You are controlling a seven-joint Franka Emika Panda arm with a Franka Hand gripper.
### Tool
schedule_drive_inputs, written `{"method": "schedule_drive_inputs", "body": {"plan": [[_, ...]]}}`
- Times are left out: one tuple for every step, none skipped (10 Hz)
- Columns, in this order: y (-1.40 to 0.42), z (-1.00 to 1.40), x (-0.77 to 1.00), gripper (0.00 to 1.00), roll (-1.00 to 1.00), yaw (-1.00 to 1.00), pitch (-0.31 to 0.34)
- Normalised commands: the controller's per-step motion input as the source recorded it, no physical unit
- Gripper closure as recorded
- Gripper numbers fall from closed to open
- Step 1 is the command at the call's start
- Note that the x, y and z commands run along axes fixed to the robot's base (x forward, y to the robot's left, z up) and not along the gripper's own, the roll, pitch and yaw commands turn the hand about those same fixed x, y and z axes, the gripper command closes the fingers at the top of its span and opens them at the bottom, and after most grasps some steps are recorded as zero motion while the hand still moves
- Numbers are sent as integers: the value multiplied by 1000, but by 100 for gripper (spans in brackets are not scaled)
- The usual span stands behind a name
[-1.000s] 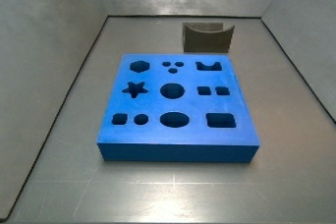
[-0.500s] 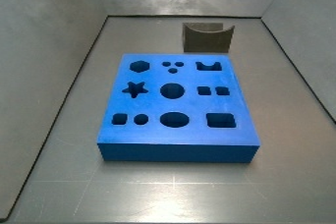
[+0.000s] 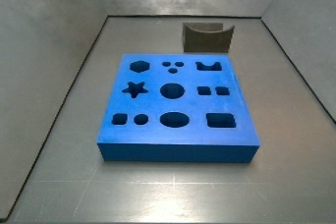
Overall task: Pick up the double-square object. Rotate the double-square object. Move to above the board. Insert the double-square object.
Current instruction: Rotate the double-square object.
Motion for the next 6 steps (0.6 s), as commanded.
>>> {"method": "schedule_drive_inputs", "body": {"plan": [[6, -4, -1, 100, -10, -225, 1], [0, -1000, 0, 100, 0, 0, 0], [1, -1000, 8, 100, 2, 36, -15], [3, -1000, 19, 100, 10, 37, -19], [4, -1000, 21, 100, 21, 33, -19], [5, -1000, 21, 100, 29, 30, -23]]}}
